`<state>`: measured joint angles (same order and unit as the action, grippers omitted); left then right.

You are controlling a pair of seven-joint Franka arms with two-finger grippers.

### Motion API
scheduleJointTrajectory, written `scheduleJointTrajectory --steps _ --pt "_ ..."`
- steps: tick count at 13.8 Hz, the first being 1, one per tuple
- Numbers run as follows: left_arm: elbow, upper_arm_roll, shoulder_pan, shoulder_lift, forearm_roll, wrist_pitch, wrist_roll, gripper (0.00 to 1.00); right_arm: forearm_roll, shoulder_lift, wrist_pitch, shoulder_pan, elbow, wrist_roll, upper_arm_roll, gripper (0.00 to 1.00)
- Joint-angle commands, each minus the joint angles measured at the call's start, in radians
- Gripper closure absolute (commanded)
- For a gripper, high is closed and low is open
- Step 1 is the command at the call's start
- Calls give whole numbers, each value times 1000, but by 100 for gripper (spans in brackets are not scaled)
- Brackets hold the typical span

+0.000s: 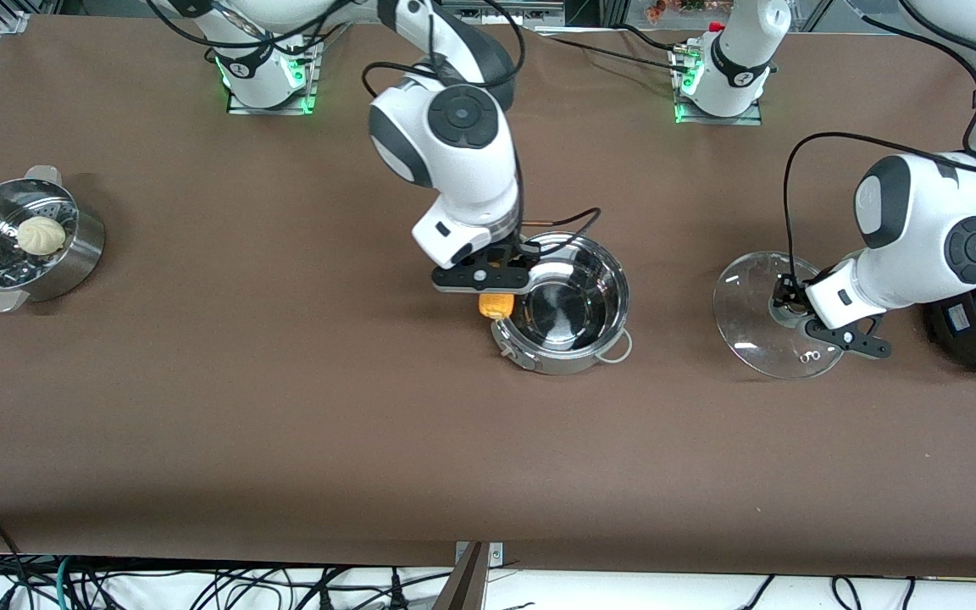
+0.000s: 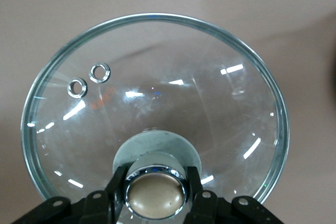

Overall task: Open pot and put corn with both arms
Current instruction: 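Lower the corn into the pot and open the right gripper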

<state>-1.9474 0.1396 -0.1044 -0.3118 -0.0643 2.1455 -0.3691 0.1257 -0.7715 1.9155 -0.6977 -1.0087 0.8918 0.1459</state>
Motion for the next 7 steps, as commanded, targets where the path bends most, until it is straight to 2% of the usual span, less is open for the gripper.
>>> scheduleJointTrajectory --steps 1,7 --pt "-44 15 -3 -45 -25 141 -73 100 17 -92 34 -46 108 54 -25 100" --pt "-41 15 -6 -144 -26 246 -73 100 17 -204 169 -120 143 102 -58 100"
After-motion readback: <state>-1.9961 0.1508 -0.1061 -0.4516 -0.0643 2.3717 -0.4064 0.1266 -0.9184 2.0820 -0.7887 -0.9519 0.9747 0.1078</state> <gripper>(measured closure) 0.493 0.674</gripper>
